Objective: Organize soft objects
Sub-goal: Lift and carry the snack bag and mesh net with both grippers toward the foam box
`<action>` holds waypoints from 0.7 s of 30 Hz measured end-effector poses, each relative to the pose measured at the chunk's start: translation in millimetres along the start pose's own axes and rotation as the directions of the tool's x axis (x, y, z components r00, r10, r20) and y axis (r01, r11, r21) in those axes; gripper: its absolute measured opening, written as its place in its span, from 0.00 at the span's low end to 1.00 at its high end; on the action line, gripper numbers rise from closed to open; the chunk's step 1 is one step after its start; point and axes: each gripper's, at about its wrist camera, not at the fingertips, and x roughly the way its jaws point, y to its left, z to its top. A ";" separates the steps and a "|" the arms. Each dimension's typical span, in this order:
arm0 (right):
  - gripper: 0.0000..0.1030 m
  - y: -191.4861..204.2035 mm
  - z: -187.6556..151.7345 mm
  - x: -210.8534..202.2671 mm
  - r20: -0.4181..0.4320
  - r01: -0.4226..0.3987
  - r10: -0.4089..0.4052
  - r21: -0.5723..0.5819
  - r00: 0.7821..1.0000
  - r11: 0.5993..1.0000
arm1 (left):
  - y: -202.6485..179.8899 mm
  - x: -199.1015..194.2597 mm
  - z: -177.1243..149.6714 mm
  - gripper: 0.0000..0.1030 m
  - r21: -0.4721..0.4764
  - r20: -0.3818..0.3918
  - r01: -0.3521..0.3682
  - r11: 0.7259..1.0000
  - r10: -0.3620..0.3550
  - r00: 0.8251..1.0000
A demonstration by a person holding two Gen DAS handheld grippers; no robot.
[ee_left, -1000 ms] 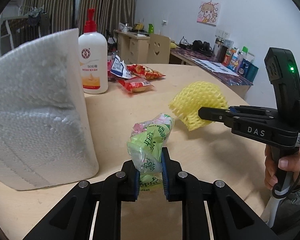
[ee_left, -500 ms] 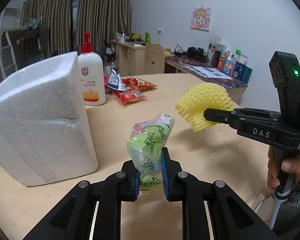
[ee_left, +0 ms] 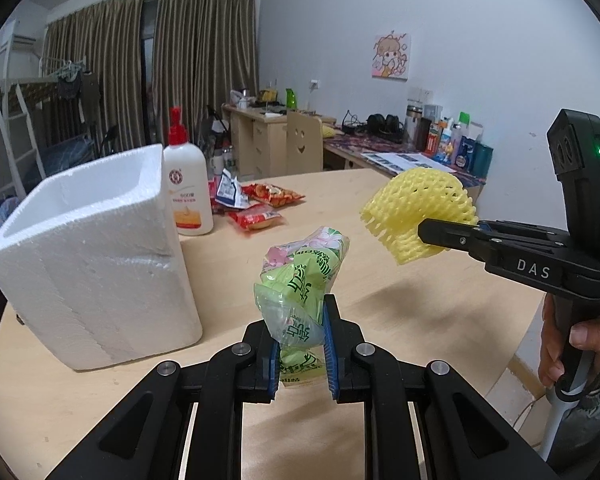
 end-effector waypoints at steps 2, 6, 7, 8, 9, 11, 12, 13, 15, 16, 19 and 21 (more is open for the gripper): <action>0.19 1.6 -0.3 -5.6 0.012 0.004 -0.004 -0.001 1.000 1.000 | -1.4 -5.4 0.3 0.18 0.007 0.008 0.000 1.000 0.000 1.000; 0.19 5.3 -2.1 -20.3 0.041 0.017 -0.017 -0.001 0.999 1.000 | -6.3 -21.7 0.8 0.18 0.028 0.035 0.001 1.000 -0.002 0.999; 0.19 6.3 -2.4 -24.6 0.049 0.023 -0.023 0.001 0.999 1.000 | -6.4 -24.2 1.2 0.18 0.032 0.041 0.003 0.999 -0.004 0.999; 0.19 7.4 -3.0 -28.0 0.058 0.026 -0.026 0.001 0.998 1.000 | -6.7 -28.0 0.8 0.18 0.037 0.048 0.004 0.999 -0.006 0.999; 0.19 7.0 -3.4 -30.7 0.066 0.028 -0.028 0.002 0.997 1.000 | -7.7 -33.4 0.2 0.18 0.043 0.059 0.007 0.999 -0.010 0.998; 0.19 11.3 -5.7 -38.5 0.084 0.032 -0.032 0.000 0.996 0.999 | -8.9 -40.8 -0.9 0.18 0.050 0.072 0.006 0.999 -0.010 0.997; 0.19 13.3 -6.3 -41.4 0.090 0.034 -0.033 -0.002 0.995 0.999 | -9.1 -43.9 -1.8 0.18 0.051 0.076 0.007 0.999 -0.010 0.997; 0.19 15.7 -7.2 -45.8 0.099 0.035 -0.035 -0.003 0.994 0.999 | -8.9 -47.1 -2.4 0.18 0.050 0.081 0.009 0.999 -0.013 0.997; 0.19 19.0 -10.0 -53.0 0.112 0.039 -0.038 -0.002 0.993 0.999 | -9.4 -55.4 -5.1 0.18 0.052 0.092 0.011 0.999 -0.016 0.996; 0.19 20.7 -11.4 -57.2 0.121 0.041 -0.041 0.001 0.992 0.999 | -9.3 -58.4 -5.8 0.18 0.054 0.096 0.011 0.999 -0.016 0.995; 0.19 24.5 -14.8 -67.8 0.146 0.045 -0.046 0.005 0.988 0.999 | -10.0 -68.0 -8.2 0.18 0.065 0.110 0.005 0.998 -0.012 0.994; 0.19 27.6 -17.2 -73.6 0.160 0.049 -0.049 0.004 0.986 0.999 | -9.9 -75.3 -11.2 0.18 0.067 0.120 0.005 0.998 -0.013 0.993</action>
